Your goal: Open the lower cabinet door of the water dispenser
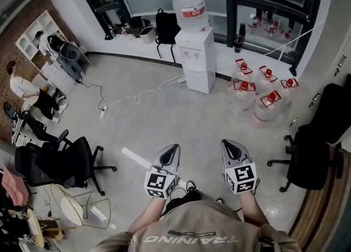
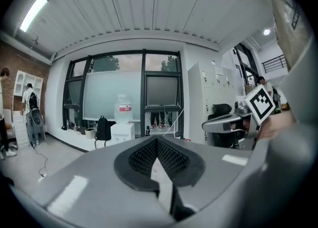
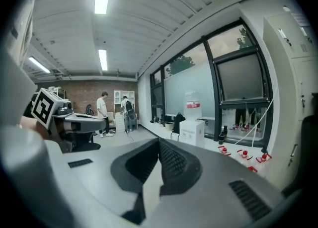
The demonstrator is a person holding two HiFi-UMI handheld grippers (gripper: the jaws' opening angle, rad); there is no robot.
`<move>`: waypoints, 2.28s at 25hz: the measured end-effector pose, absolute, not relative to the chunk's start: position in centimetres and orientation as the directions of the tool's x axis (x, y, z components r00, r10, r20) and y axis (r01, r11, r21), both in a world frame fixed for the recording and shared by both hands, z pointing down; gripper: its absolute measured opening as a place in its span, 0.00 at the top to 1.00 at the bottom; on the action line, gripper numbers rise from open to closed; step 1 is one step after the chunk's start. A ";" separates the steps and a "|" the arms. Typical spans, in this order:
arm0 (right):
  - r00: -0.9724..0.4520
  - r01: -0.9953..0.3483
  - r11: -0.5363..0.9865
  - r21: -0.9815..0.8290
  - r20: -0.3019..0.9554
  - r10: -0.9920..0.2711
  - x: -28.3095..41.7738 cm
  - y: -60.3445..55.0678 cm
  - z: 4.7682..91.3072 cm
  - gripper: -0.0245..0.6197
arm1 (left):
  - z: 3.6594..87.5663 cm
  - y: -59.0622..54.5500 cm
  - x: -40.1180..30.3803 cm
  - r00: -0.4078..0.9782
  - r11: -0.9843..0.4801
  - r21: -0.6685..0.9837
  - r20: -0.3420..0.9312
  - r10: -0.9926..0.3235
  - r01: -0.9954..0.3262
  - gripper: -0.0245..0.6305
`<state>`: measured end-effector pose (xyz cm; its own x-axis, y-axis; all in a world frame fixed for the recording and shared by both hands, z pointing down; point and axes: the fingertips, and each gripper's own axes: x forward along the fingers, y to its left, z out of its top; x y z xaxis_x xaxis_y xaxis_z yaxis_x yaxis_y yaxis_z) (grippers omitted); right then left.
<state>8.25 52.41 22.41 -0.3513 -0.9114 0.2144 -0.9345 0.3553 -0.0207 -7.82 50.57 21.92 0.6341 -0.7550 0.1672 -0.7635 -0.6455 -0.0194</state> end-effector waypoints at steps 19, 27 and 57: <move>-0.301 -0.948 0.318 0.003 0.310 -0.902 -0.1 38.8 25.3 0.95 | 25.7 35.2 -16.3 0.672 -0.682 0.007 0.183 -0.718 -0.731 0.96; -0.353 -0.928 0.373 0.002 0.325 -0.877 -0.1 31.2 26.9 0.95 | 26.2 29.4 -15.6 0.648 -0.664 -0.005 0.209 -0.732 -0.748 0.96; -0.445 -0.895 0.418 -0.152 0.297 -0.845 4.1 4.8 27.0 0.95 | 24.8 5.8 -9.5 0.646 -0.651 0.053 0.209 -0.734 -0.758 0.96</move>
<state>4.10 4.81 27.01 -0.4451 -0.8446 0.2975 -0.8955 0.4182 -0.1524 -9.47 5.75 24.76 0.6455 -0.7345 0.2095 -0.7575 -0.6507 0.0529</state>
